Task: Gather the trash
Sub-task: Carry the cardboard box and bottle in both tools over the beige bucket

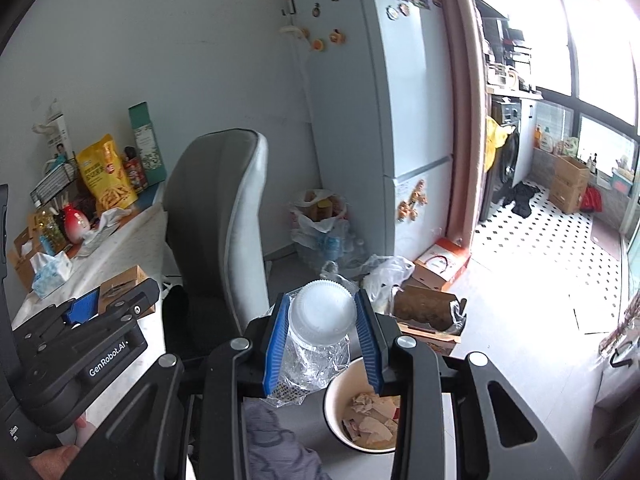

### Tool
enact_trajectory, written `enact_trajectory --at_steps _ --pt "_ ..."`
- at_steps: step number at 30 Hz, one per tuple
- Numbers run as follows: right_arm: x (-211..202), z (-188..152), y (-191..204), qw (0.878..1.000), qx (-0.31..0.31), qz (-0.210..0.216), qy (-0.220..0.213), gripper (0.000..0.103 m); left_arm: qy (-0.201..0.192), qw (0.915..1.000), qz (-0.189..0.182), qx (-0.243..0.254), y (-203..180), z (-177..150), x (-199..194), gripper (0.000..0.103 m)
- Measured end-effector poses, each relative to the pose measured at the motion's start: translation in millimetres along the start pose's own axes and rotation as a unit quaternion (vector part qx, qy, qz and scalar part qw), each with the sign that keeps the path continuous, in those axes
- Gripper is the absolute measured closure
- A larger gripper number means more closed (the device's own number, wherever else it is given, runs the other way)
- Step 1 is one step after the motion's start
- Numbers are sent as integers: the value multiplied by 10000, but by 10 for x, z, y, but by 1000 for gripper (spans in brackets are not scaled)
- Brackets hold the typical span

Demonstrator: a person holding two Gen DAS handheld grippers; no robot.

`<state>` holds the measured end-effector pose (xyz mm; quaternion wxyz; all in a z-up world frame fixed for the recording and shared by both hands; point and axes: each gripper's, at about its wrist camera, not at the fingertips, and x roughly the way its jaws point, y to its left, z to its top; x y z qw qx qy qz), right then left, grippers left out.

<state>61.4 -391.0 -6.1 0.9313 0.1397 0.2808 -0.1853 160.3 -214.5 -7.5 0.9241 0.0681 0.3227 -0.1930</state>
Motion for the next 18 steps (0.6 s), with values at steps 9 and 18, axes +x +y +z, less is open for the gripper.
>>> enact_trajectory --at_steps 9,18 --pt "296 -25 -416 9991 285 -220 240 70 287 9992 -139 252 -378 10 352 49" --pt "645 -71 -698 9969 460 -360 531 70 568 9977 -172 332 -582 -3 655 49"
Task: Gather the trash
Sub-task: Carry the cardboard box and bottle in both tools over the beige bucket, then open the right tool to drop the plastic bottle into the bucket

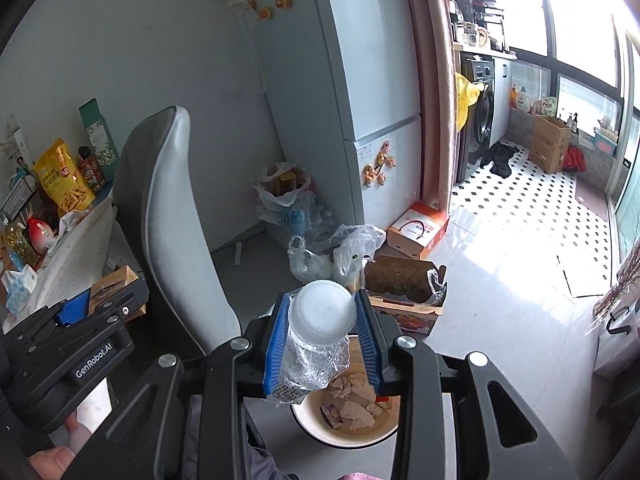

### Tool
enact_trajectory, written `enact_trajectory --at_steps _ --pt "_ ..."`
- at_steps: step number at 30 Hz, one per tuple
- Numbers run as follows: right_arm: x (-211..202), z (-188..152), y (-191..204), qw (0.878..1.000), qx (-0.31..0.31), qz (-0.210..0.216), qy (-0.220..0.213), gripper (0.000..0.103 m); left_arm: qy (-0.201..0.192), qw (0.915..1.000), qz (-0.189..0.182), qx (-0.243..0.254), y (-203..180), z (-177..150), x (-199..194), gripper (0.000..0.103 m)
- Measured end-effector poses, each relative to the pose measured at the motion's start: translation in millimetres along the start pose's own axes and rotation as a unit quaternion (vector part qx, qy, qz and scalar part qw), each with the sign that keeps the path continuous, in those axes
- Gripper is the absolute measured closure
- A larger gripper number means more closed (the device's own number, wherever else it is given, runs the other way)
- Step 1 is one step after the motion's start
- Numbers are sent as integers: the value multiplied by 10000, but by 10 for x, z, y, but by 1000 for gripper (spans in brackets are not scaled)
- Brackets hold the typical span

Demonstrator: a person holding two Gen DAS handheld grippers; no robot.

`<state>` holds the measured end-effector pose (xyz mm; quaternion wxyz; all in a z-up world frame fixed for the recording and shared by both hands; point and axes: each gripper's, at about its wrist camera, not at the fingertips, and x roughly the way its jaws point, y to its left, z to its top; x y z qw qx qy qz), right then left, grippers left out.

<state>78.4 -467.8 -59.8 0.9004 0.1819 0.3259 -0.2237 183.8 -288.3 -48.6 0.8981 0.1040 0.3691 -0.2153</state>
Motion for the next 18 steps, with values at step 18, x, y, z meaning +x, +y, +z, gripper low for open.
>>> enact_trajectory --at_steps 18 --pt "180 -29 -627 9965 637 -511 185 48 254 9987 -286 349 -477 12 252 49"
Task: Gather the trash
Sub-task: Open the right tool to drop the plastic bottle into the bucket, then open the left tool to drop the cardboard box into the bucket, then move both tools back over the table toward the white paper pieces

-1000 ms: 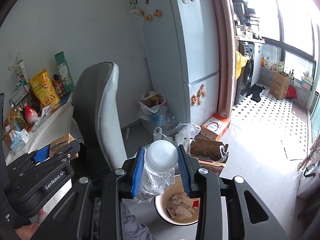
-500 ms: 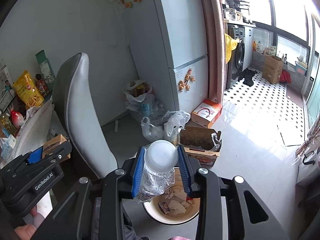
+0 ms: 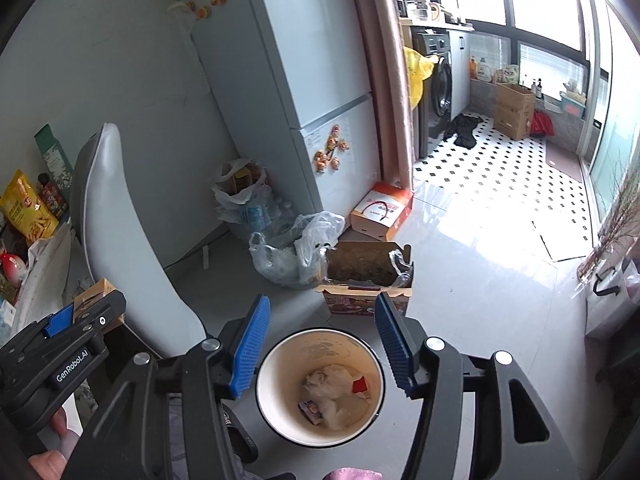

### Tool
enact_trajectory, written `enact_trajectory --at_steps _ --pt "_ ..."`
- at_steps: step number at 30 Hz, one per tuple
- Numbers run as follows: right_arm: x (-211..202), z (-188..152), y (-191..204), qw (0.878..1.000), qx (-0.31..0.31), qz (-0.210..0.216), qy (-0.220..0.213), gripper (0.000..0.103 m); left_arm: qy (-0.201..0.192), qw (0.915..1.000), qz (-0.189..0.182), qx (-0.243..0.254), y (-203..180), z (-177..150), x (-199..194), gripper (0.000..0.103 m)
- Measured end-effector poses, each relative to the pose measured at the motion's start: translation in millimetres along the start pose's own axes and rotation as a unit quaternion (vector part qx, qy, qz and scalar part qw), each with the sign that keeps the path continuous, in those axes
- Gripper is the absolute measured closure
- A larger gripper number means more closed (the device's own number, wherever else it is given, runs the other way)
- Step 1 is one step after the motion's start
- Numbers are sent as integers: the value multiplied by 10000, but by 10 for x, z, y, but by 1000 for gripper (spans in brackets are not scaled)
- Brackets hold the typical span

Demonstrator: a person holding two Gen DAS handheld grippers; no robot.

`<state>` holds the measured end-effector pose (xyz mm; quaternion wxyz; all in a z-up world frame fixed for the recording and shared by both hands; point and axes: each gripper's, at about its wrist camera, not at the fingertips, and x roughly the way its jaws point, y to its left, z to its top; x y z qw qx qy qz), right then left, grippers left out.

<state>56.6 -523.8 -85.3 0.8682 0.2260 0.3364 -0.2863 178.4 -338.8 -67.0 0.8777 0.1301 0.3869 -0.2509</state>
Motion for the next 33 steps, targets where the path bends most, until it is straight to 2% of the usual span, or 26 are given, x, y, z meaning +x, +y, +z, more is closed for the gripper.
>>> enact_trajectory --at_steps 9,13,15,16,17,26,29,31,33 --pt "-157 -30 -400 9989 276 -356 -111 48 114 9982 -430 403 -468 -9 41 49" --pt "-193 -21 -529 9982 376 -435 -156 48 246 9972 -594 380 -572 -10 80 48" --pt "-204 -21 -573 9980 419 -444 -158 48 313 9964 -699 368 -600 -15 89 42" --pt "-205 -21 -592 9980 428 -441 -157 48 302 9963 -714 364 -600 -21 81 31" --pt "-209 -23 -602 9980 433 -437 -159 48 258 9966 -696 355 -590 -24 62 26" --pt "-256 -9 -480 9989 340 -210 -226 32 31 9993 -349 116 -277 27 -117 13" --pt "-276 -10 -375 9993 277 -60 -253 25 -42 9999 -131 -80 -87 4 -199 10" --pt "-299 -18 -290 9993 221 50 -307 14 -70 9998 -10 -175 28 -24 -254 10" --pt "-315 -26 -221 9991 218 138 -347 10 -89 9996 92 -259 132 -29 -299 10"
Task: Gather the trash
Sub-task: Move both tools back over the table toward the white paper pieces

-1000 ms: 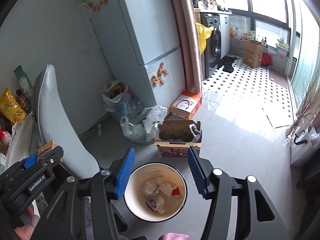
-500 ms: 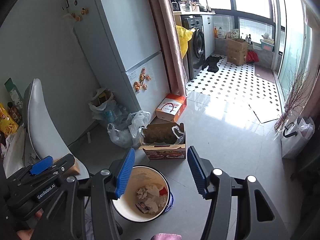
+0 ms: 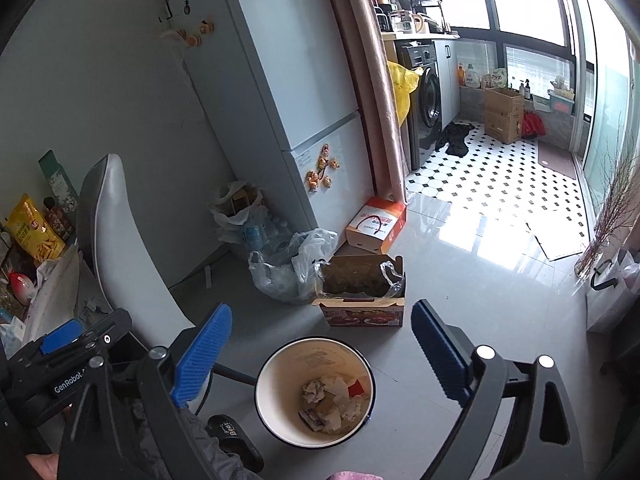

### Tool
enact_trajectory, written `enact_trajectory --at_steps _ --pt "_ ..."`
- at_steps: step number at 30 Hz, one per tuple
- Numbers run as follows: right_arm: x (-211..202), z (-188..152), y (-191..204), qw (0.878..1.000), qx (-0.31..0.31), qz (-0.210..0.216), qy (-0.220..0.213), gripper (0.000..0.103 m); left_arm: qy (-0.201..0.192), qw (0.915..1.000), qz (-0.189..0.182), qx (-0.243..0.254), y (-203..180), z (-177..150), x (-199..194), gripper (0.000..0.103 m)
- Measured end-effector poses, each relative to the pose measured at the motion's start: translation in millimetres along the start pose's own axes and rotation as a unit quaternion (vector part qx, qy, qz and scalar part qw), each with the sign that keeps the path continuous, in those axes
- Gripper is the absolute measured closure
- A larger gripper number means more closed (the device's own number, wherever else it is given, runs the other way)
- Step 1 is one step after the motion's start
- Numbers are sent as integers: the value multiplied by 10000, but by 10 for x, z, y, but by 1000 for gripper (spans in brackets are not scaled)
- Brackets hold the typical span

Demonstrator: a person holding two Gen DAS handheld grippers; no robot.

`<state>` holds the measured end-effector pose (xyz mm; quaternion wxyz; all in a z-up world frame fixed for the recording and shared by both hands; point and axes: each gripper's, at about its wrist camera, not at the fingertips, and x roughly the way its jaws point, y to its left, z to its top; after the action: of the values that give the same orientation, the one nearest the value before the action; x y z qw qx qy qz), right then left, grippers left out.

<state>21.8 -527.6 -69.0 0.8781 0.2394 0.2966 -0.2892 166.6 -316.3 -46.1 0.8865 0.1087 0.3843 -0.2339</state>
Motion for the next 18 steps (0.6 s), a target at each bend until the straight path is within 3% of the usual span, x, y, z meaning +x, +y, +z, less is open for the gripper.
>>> enact_trajectory --at_steps 6,18 --pt "-46 -69 377 9992 -277 272 74 7 -294 9978 272 -518 486 -66 -304 7" --pt "-528 -335 1315 9929 -950 716 -46 8 -668 9903 641 -1033 1315 -332 -844 7"
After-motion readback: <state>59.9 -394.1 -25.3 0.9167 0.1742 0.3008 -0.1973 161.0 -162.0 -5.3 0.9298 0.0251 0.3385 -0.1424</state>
